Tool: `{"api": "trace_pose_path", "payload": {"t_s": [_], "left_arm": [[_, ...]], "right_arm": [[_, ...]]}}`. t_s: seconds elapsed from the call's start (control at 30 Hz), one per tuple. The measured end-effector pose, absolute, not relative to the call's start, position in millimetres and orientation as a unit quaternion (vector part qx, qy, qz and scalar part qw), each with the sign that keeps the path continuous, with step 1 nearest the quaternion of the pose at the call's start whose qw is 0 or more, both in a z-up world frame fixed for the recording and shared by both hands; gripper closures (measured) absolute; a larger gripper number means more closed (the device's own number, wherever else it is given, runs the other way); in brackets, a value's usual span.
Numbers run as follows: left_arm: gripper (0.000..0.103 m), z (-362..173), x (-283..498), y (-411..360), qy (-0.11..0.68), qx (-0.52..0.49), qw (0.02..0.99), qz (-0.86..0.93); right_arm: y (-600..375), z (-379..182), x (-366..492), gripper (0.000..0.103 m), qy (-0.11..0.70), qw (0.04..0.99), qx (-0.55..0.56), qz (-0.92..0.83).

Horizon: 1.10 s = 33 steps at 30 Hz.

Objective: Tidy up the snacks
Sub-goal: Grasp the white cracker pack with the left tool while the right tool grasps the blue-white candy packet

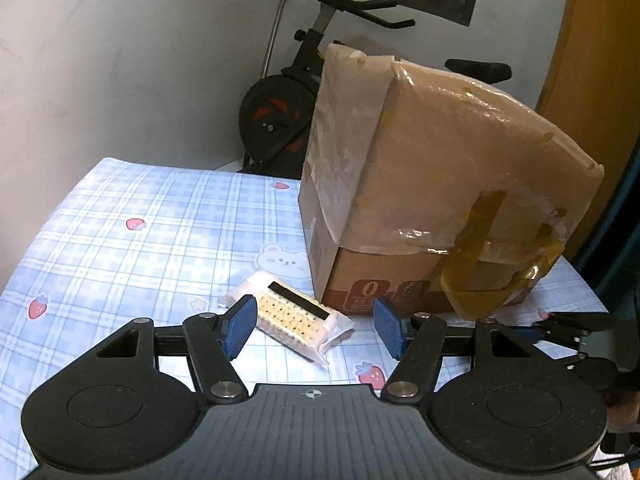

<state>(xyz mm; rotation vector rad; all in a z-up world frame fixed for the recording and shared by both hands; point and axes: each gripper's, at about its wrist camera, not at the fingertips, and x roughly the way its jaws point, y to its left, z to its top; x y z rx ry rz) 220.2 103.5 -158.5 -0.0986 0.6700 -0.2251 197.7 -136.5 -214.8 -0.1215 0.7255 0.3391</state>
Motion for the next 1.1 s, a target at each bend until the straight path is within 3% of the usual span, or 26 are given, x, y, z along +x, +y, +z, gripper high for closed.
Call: {"api": "trace_pose_path", "payload": {"t_s": [0.53, 1.1], "left_arm": [[0.036, -172.9, 240.6, 87.2, 0.355, -0.069, 0.93, -0.066], [0.036, -206.8, 276.1, 67.4, 0.386, -0.054, 0.921, 0.003]], "right_arm": [[-170.8, -227.4, 170.2, 0.051, 0.297, 0.948, -0.026, 0.108], [-172.3, -229.3, 169.4, 0.05, 0.293, 0.95, -0.013, 0.111]]}}
